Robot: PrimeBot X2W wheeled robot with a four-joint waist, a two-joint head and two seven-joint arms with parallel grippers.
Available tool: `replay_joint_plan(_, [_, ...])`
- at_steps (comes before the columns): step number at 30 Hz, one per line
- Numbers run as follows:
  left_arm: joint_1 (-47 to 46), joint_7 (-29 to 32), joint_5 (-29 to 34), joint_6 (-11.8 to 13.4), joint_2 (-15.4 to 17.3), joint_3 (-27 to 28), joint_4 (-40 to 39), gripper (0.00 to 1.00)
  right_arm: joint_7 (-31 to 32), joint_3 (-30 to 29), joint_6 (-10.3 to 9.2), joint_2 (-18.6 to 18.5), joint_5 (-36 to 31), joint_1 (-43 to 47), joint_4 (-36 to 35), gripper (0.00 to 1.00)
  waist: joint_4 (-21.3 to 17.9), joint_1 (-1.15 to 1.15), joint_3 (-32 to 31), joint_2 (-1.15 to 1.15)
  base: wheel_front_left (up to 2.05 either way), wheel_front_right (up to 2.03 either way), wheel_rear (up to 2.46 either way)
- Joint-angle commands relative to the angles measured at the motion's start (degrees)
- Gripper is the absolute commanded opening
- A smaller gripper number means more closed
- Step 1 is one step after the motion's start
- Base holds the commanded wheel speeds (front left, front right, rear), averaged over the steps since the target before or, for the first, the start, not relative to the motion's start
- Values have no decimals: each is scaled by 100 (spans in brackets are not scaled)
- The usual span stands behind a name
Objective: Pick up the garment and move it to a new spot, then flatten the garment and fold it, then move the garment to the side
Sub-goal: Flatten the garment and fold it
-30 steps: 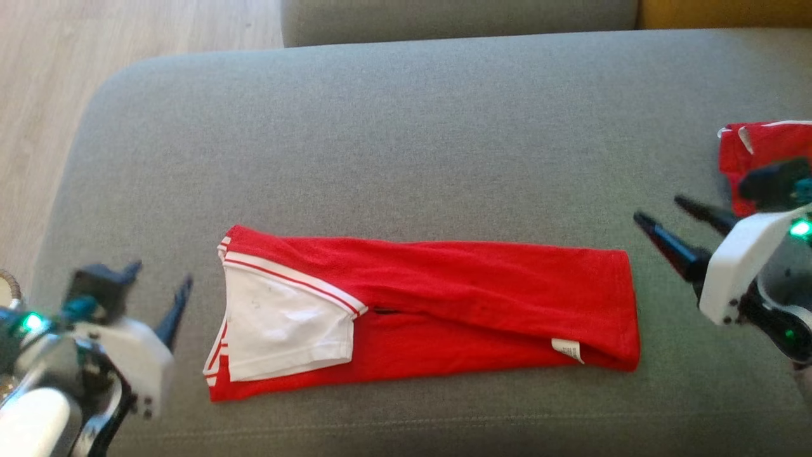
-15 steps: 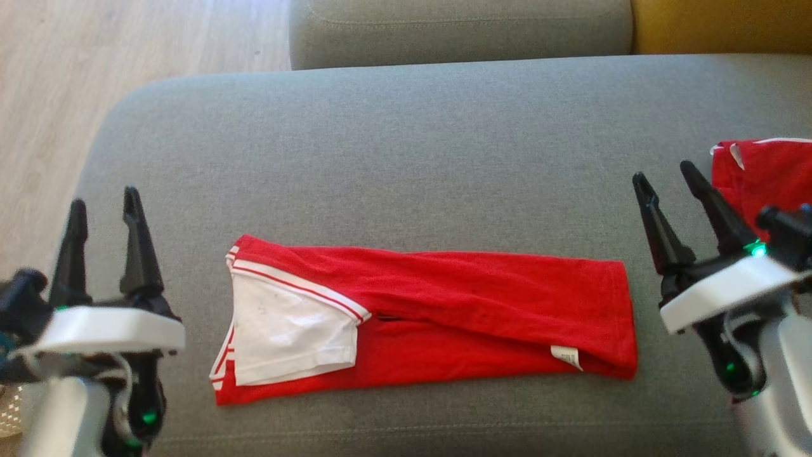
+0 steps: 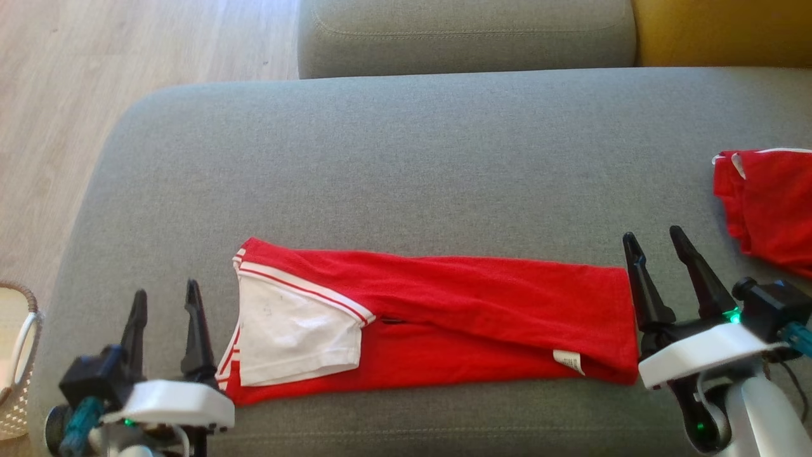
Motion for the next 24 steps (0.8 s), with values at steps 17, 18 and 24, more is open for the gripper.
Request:
replay_joint_plan(17, [-333, -69, 848, -654, -372, 628, 71, 100, 380, -343, -2, 365, -72, -148, 970, 100, 10, 0, 212, 0, 0, 0, 0])
replay_joint_plan(18, [-338, -69, 868, -688, -389, 634, 96, 100, 395, -383, -2, 375, -82, -176, 1079, 100, 9, 0, 224, 0, 0, 0, 0])
replay_joint_plan(24, [-415, -70, 968, -852, -463, 651, 225, 100, 487, -625, -2, 409, -120, -384, 1787, 100, 30, 0, 273, 0, 0, 0, 0])
